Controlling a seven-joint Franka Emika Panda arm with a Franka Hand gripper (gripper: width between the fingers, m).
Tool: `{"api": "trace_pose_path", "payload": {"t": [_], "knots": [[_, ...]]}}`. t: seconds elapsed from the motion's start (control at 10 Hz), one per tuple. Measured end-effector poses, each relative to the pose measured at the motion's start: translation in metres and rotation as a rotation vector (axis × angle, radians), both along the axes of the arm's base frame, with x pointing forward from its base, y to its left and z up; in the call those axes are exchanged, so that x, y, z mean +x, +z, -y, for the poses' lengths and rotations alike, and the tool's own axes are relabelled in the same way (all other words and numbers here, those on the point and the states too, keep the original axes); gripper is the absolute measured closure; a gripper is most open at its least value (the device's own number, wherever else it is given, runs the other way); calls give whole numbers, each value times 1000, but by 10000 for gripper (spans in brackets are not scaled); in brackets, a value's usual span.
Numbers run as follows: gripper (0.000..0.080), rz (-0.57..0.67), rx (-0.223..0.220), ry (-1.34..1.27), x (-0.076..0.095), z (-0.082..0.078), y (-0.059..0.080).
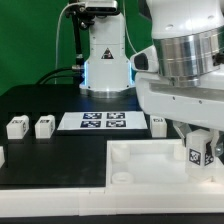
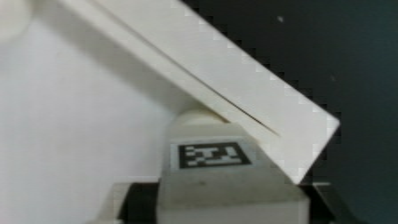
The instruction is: Assemble one leg
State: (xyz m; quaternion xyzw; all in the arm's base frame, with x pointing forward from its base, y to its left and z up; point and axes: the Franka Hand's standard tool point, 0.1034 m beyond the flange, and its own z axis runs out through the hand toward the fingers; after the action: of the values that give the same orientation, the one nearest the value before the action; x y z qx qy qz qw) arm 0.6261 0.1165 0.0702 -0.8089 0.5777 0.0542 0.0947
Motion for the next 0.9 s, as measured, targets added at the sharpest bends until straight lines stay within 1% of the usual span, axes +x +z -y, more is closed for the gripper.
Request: {"api": "trace_pose_path", "payload": {"t": [0.2, 0.3, 0.4, 0.6, 0.7, 0.8, 0.9], "knots": [[502, -47, 35, -234, 2, 2, 0], [502, -64, 41, -314, 1, 1, -1], [502, -80, 40, -387, 0, -3, -2], [503, -78, 40, -379, 0, -3, -2], [268, -55, 36, -299, 0, -3, -3], [268, -29, 29, -195, -3, -3, -6], [175, -4, 25, -80, -4, -2, -6]]}}
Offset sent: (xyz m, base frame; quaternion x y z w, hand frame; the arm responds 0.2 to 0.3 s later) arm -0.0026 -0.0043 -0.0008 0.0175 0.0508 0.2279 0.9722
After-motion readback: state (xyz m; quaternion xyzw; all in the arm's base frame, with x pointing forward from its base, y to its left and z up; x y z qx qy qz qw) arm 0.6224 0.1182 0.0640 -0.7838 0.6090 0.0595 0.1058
